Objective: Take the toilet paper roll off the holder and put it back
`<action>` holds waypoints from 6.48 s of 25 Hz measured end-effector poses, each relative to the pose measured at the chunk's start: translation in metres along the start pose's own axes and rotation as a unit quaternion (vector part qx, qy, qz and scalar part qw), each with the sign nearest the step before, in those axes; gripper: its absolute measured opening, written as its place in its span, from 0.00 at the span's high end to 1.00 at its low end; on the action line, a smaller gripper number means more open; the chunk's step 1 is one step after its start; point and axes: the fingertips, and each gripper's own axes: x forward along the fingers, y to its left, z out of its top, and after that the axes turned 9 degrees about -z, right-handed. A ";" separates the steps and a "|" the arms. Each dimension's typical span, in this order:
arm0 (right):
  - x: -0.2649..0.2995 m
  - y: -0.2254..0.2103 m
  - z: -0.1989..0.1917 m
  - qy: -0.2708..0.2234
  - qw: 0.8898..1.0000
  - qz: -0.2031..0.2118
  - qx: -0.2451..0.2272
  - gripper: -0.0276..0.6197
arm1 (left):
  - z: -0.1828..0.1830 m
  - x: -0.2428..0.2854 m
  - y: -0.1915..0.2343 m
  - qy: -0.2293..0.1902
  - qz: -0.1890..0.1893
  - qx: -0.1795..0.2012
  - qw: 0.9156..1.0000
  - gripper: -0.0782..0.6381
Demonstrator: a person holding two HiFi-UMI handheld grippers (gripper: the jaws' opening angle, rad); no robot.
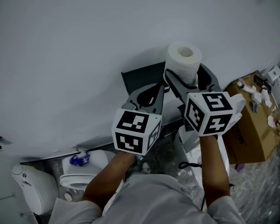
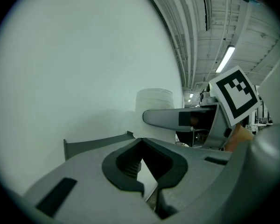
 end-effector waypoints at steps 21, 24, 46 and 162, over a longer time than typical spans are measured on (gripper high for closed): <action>-0.040 -0.078 -0.040 0.022 0.996 -0.092 0.006 0.34 | -0.014 0.063 -0.051 0.010 -0.069 -0.002 0.998 0.89; -0.049 -0.083 -0.047 0.024 0.995 -0.097 0.005 0.34 | -0.018 0.066 -0.059 0.013 -0.070 -0.002 0.997 0.89; -0.114 -0.108 -0.082 0.032 0.993 -0.109 0.003 0.34 | -0.037 0.060 -0.123 0.014 -0.046 0.020 0.999 0.89; 0.031 0.116 -0.005 -0.011 0.998 0.052 -0.011 0.34 | -0.031 -0.096 0.090 -0.019 0.146 -0.026 0.989 0.89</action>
